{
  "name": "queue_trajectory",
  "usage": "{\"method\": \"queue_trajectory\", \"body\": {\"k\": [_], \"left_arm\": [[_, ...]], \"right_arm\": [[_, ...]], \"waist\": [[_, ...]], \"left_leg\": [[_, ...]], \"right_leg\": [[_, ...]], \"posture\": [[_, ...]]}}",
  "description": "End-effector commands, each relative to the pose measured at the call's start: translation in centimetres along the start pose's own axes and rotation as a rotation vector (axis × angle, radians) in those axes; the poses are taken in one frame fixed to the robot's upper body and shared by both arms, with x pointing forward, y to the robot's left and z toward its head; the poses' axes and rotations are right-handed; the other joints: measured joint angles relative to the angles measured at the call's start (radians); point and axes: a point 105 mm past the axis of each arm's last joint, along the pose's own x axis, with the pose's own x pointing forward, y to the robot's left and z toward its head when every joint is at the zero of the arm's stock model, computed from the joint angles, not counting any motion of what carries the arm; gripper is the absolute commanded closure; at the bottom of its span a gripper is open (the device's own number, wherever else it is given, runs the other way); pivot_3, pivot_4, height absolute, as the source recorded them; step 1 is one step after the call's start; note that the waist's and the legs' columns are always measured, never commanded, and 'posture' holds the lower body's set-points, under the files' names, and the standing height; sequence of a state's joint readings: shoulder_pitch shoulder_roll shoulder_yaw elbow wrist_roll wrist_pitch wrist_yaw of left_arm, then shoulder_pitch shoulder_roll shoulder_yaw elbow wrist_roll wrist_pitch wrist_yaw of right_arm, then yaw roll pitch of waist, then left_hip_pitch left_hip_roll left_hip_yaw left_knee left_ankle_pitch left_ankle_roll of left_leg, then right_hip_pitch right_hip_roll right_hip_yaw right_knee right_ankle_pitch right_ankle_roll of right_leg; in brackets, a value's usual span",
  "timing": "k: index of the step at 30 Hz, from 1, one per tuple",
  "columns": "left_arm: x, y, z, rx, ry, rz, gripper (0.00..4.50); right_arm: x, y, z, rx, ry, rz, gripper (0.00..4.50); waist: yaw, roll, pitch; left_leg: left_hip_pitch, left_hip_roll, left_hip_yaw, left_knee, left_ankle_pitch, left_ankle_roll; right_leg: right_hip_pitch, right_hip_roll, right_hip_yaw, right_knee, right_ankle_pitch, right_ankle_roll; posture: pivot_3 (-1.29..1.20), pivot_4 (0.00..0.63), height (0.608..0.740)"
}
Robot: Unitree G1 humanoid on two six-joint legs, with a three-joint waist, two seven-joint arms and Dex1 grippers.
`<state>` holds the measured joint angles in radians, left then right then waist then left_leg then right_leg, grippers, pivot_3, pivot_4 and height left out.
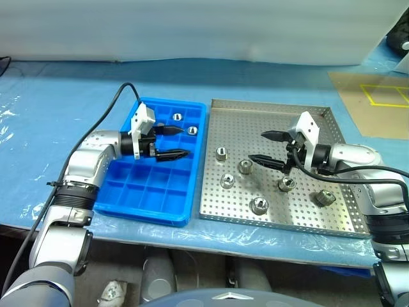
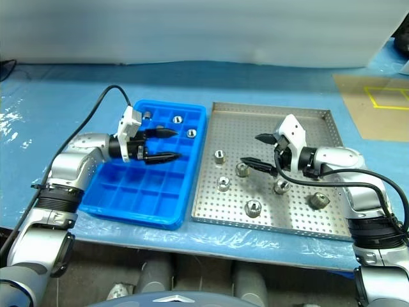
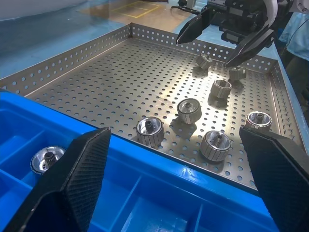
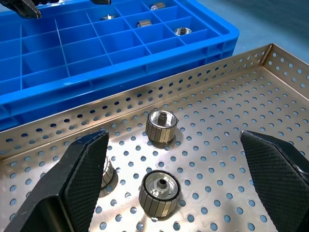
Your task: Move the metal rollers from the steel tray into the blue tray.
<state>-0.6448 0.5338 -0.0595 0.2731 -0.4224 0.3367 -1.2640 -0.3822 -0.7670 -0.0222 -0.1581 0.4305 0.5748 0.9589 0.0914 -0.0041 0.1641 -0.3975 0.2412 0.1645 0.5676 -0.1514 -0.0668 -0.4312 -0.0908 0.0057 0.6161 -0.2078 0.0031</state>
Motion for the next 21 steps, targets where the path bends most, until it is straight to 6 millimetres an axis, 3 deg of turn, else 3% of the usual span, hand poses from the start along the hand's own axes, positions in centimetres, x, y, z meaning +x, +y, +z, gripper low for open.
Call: {"method": "queue_trajectory", "body": {"k": [1,15,21], "left_arm": [[-0.4,0.0,1.6,0.051,-0.028,0.004,0.00],[-0.3,0.1,1.6,0.050,-0.030,0.015,0.00],[1.2,-0.2,1.9,0.054,-0.040,-0.024,0.00]], "right_arm": [[-0.3,-0.2,1.2,-0.041,-0.035,-0.007,0.02],[-0.3,-0.7,1.1,-0.043,-0.041,-0.030,0.02],[-0.2,-0.6,0.7,-0.042,-0.029,-0.026,0.02]], "waist": [[0.000,0.000,0.000],[0.000,0.000,0.000],[0.000,0.000,0.000]], "left_leg": [[0.000,0.000,0.000,0.000,0.000,0.000],[0.000,0.000,0.000,0.000,0.000,0.000],[0.000,0.000,0.000,0.000,0.000,0.000]], "right_leg": [[0.000,0.000,0.000,0.000,0.000,0.000],[0.000,0.000,0.000,0.000,0.000,0.000],[0.000,0.000,0.000,0.000,0.000,0.000]], "posture": [[-0.10,0.150,0.740],[-0.10,0.150,0.740],[-0.11,0.150,0.740]]}}
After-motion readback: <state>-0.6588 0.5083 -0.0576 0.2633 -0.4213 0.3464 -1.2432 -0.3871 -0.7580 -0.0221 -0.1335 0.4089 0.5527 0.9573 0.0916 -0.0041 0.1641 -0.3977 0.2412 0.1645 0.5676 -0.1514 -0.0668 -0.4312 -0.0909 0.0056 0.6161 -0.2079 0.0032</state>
